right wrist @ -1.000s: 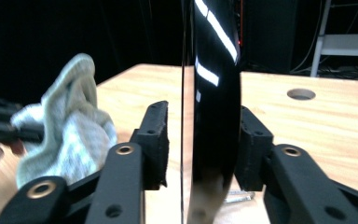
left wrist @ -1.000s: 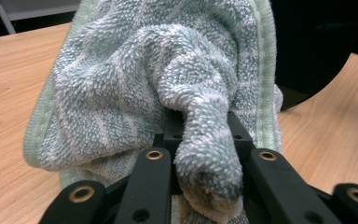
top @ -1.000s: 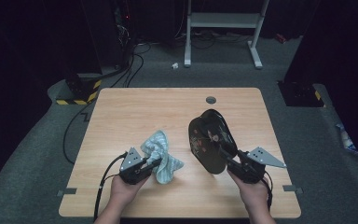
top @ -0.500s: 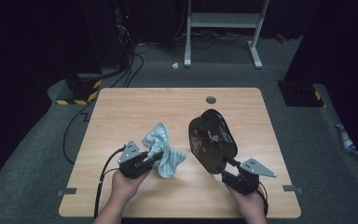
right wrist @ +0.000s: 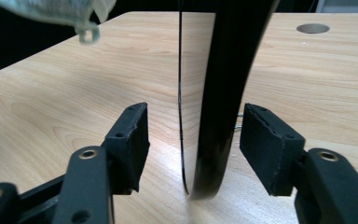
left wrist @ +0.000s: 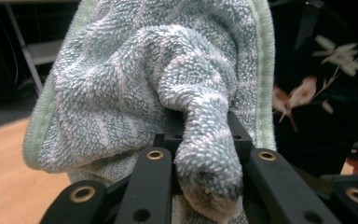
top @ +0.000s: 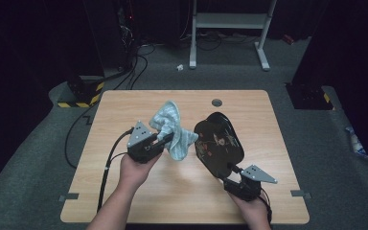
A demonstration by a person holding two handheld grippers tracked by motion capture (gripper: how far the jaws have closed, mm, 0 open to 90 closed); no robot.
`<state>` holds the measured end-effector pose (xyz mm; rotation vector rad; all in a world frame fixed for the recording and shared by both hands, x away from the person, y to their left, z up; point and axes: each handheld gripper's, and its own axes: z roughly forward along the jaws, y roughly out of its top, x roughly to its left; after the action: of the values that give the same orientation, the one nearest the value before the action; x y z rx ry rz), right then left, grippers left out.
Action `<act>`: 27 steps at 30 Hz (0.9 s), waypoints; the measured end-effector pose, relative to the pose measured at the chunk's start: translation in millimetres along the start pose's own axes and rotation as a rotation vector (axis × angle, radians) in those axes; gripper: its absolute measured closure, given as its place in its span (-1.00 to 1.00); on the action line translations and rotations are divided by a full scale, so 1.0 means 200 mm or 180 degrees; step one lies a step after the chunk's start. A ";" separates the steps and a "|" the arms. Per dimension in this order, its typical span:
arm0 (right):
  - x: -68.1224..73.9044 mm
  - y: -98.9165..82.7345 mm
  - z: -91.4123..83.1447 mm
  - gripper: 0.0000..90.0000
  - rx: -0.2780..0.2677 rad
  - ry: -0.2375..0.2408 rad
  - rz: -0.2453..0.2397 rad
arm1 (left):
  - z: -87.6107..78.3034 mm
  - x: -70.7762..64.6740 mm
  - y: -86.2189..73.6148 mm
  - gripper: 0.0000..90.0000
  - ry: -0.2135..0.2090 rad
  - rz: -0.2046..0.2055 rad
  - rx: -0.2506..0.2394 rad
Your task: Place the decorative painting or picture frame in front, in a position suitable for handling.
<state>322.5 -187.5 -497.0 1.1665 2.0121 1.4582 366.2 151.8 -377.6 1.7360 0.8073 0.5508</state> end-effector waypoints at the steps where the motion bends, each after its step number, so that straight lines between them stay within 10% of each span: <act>1: 0.00 0.00 0.00 -0.04 0.0000 0.0000 0.0000 | 0.00 0.00 0.00 0.70 0.0000 0.0000 0.0000; 27: 0.00 0.01 0.03 0.30 -0.0054 0.0141 0.0058 | 0.17 -0.18 0.40 0.70 -0.0201 0.0037 -0.0247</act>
<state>327.9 -183.6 -497.3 1.1583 2.0195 1.5196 385.5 88.9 -310.2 1.6795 0.7226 0.5259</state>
